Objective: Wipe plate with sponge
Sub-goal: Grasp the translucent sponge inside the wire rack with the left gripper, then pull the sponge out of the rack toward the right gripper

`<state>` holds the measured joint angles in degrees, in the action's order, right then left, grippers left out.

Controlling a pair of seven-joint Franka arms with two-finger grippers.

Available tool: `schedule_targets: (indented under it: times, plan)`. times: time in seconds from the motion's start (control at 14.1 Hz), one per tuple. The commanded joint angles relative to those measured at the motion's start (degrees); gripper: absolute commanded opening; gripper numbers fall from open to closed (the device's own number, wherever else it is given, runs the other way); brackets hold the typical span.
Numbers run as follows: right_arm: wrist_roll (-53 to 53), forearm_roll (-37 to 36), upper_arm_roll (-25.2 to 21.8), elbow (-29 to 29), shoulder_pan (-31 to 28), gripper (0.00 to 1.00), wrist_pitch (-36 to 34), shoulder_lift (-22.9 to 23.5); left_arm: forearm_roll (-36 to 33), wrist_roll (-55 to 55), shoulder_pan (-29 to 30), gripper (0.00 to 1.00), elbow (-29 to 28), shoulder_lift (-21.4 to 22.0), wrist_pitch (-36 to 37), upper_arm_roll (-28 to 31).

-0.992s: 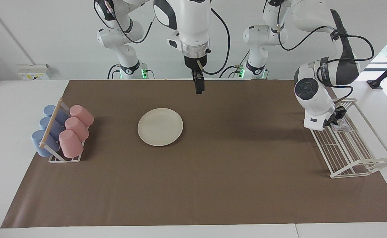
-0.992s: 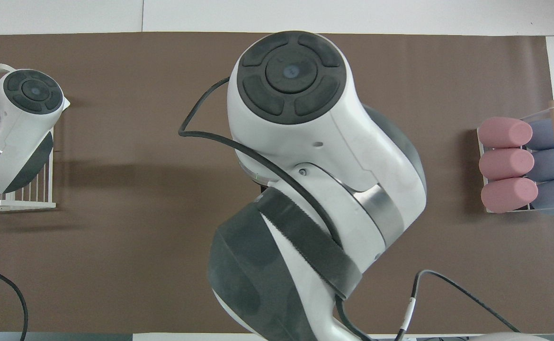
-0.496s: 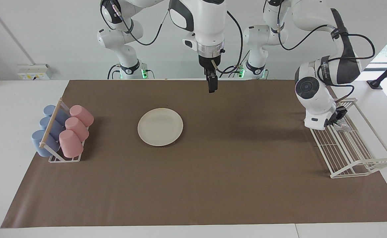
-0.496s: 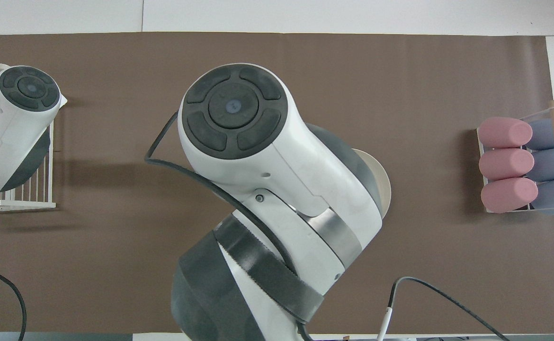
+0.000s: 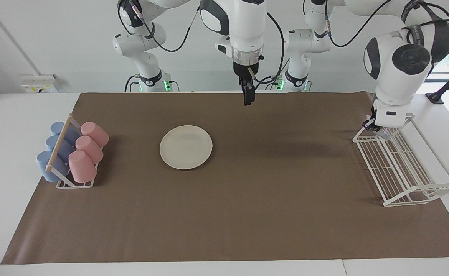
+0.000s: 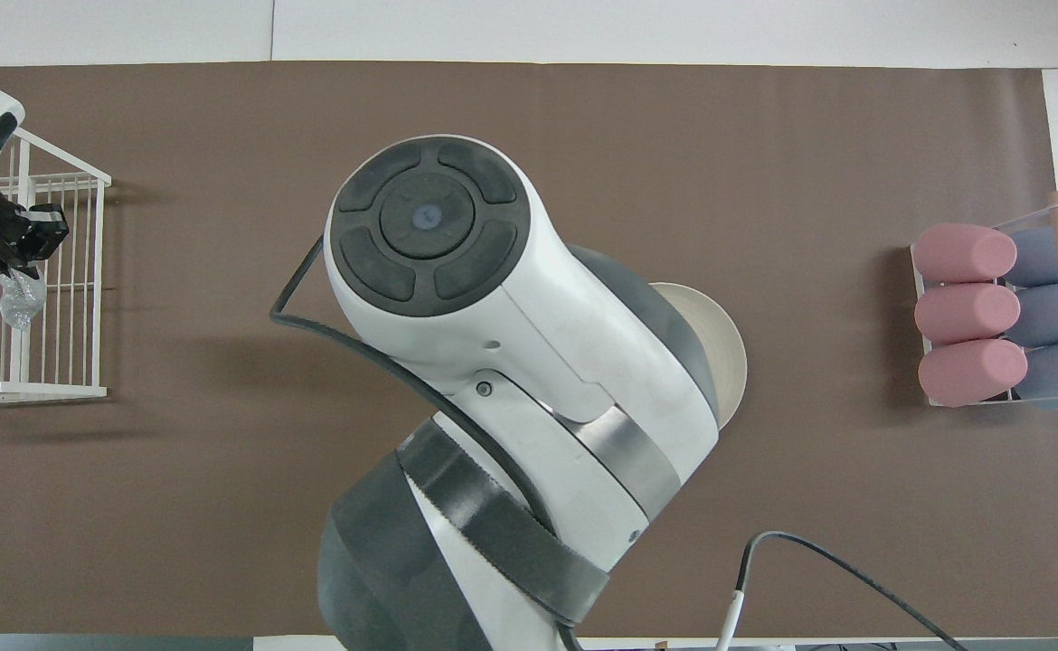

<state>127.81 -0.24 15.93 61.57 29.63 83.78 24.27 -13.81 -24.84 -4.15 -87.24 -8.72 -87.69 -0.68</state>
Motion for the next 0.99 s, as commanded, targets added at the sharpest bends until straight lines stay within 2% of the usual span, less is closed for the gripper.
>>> schedule_targets:
  times: [0.0,0.5,0.71,0.92]
  plan:
    - [1.39,0.24,0.15,0.92,-0.10,1.00,0.07,-0.80,10.87,1.29,1.78,0.00,3.03,0.80,4.96,0.15]
    - [1.39,2.35,0.07,1.09,-0.27,1.00,-0.11,-0.89,40.14,2.69,9.33,0.00,3.13,2.21,6.39,0.24]
    - [1.39,2.61,0.15,1.09,-0.36,1.00,2.60,-0.80,47.53,6.02,9.78,0.00,-1.78,4.84,5.86,0.32]
    - [1.22,2.79,0.24,2.93,-0.62,1.00,3.05,-1.50,56.05,10.24,10.39,0.00,-10.98,9.49,2.54,0.50]
